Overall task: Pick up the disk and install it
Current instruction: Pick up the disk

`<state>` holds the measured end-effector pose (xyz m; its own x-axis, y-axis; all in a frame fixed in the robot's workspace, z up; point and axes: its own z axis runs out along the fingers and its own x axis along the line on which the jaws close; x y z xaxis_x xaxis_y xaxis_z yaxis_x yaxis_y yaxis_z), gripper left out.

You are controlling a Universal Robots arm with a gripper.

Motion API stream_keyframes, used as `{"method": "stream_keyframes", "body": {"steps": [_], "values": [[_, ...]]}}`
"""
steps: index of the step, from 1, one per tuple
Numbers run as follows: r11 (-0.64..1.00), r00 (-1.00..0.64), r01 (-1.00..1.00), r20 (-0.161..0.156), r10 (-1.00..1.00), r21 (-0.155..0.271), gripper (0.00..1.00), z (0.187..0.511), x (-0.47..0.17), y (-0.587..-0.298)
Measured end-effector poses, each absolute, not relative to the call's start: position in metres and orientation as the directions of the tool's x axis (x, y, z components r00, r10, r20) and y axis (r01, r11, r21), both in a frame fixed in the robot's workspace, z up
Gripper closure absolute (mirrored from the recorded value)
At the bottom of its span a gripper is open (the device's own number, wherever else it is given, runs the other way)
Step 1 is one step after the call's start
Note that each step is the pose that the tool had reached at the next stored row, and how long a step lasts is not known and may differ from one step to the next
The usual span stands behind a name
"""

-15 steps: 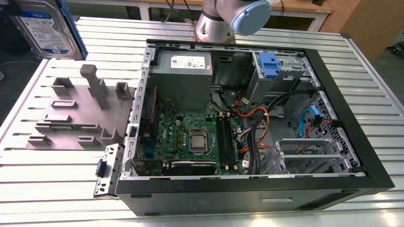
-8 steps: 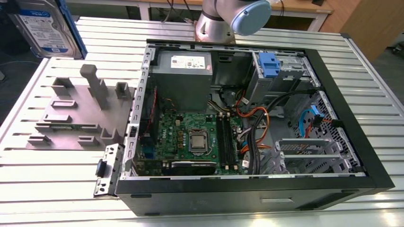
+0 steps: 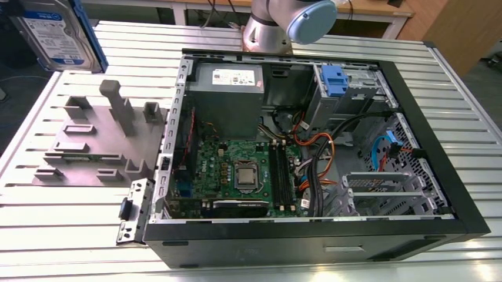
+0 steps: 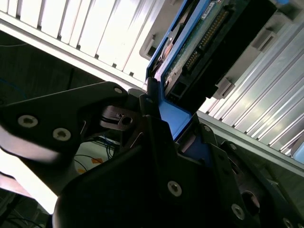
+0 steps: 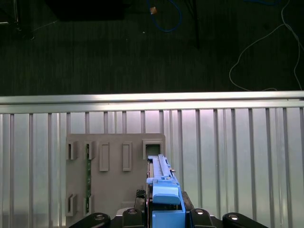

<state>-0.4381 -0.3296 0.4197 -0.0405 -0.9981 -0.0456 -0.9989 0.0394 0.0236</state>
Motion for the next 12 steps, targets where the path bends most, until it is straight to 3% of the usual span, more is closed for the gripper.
{"method": "stream_keyframes", "body": {"steps": [12], "values": [[0.039,-0.040,-0.999,-0.046,-0.998,0.024,0.63,0.4247,-0.4381,-0.3295]]}}
